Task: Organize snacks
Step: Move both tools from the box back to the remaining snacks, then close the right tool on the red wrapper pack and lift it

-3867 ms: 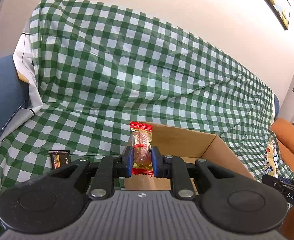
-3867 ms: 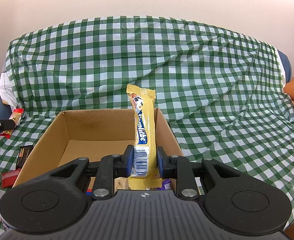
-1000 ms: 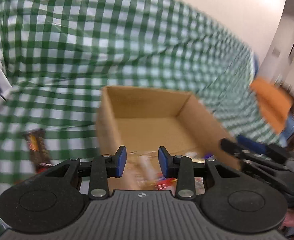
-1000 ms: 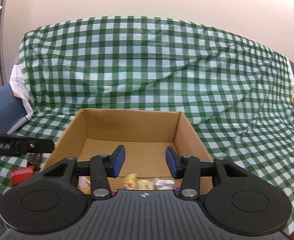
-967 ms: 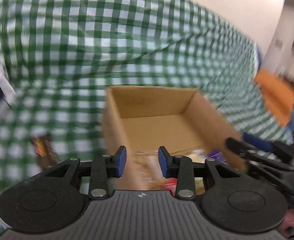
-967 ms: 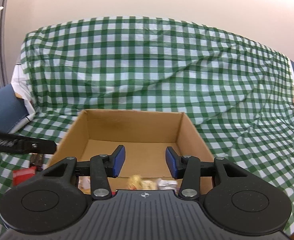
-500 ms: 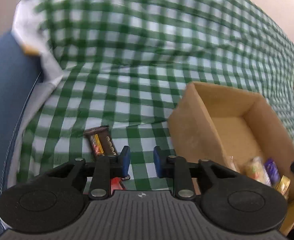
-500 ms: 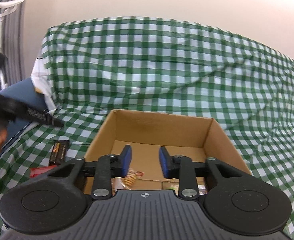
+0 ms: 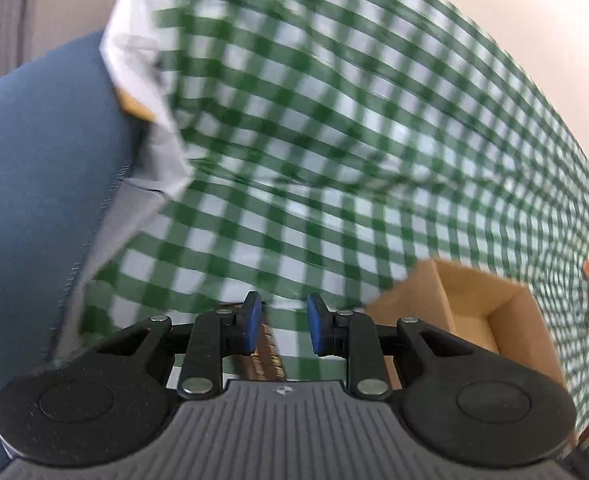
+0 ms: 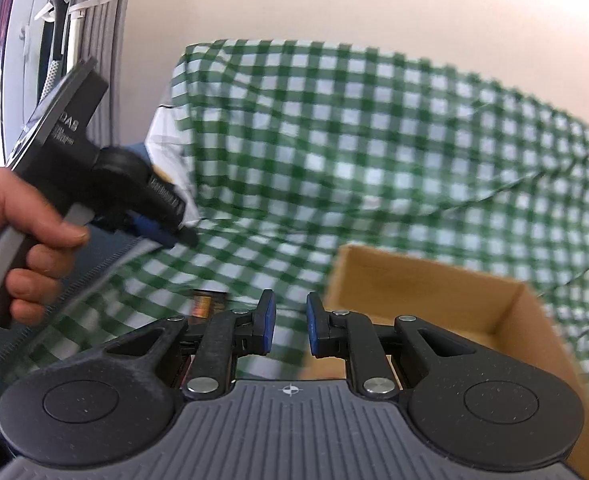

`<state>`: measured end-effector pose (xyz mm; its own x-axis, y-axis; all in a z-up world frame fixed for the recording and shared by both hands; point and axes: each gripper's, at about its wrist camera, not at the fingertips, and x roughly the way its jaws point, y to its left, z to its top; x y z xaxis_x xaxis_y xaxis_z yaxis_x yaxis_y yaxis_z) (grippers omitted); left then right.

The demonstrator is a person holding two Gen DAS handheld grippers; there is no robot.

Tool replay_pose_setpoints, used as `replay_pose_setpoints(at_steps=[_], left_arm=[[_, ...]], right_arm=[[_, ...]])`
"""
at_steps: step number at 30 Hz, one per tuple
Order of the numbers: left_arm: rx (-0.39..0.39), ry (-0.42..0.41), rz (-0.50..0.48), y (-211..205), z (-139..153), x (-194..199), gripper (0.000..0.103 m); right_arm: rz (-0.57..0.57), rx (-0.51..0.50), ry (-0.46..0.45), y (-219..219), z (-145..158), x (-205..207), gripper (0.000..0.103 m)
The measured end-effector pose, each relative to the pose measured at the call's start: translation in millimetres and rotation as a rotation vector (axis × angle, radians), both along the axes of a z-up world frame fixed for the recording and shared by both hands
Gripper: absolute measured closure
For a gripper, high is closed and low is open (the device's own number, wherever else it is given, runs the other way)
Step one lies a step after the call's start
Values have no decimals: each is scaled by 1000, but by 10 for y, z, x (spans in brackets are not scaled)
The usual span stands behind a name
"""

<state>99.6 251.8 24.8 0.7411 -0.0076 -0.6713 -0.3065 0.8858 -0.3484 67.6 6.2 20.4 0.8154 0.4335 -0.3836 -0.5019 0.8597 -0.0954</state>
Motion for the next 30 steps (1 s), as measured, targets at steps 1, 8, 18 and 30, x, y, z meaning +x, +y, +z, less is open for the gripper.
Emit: replay_pose_setpoints(at_steps=[1, 8, 18, 30], left_arm=[[-34, 4, 29, 113, -15, -32, 77], [-113, 20, 150, 459, -40, -165, 77], [-112, 16, 158, 494, -61, -191, 77], [-77, 9, 158, 533, -51, -222, 77]], right_arm=[[-1, 15, 22, 90, -16, 6, 86], [-67, 72, 257, 798, -386, 127, 80], [-311, 179, 644, 1382, -983, 678, 15], [-493, 82, 674, 1766, -1183, 858, 19]])
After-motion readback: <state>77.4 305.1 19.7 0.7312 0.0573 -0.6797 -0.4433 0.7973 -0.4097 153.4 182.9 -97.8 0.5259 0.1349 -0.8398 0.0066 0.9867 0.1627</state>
